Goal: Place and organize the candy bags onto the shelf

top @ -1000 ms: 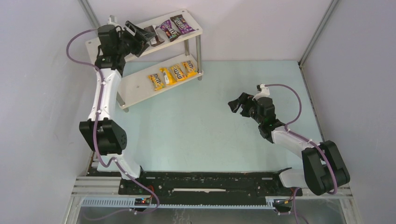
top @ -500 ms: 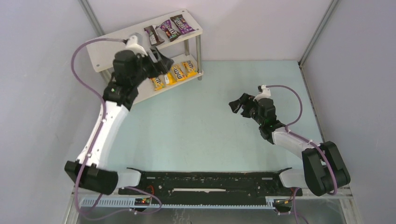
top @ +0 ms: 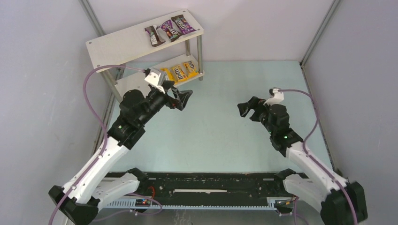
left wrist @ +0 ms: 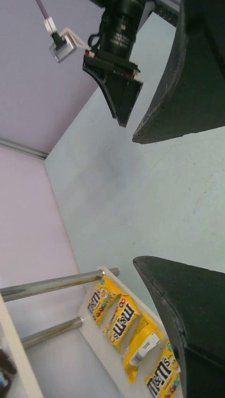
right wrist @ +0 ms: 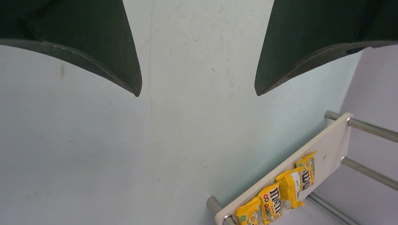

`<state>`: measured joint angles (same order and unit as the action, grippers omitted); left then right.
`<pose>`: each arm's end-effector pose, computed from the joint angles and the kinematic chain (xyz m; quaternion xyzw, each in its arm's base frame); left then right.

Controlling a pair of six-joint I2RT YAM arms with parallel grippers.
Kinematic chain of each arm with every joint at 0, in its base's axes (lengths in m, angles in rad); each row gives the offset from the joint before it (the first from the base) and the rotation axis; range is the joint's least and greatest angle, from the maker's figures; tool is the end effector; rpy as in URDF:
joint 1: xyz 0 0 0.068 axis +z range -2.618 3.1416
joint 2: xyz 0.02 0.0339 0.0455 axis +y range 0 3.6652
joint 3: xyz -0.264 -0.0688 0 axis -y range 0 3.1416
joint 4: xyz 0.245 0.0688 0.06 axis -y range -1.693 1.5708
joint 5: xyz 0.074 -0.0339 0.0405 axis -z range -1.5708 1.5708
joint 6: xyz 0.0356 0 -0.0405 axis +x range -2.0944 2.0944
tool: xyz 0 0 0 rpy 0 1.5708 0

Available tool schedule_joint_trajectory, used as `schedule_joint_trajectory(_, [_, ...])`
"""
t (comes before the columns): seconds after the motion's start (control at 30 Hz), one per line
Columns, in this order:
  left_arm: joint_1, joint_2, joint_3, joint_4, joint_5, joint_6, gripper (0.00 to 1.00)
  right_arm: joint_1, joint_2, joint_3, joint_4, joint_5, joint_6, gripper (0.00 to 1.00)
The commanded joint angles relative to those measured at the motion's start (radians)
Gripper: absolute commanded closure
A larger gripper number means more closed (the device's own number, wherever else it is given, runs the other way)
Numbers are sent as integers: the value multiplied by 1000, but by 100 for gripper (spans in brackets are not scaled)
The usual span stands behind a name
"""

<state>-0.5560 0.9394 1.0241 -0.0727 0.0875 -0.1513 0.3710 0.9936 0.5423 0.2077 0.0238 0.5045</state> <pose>0.1790 -0.1149 0.4084 0.1716 0.6816 -0.2750 0.6560 0.2137 0.0822 0.2554 0.0599 0.7855 0.2526 0.5618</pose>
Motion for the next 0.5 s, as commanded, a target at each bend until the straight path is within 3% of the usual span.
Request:
schedule_joint_trajectory(0.0, [-10,-124,-36,152,29,63,5,23,-203,80,-302,84,-140,1])
schedule_joint_trajectory(0.23, [-10,-312,-110,262,-29,4,0,88,-479,389,-665,49,-256,0])
schedule_joint_trajectory(0.47, [-9,-395,-105,280,-34,-26,0,102,-547,655,-850,10,-203,0])
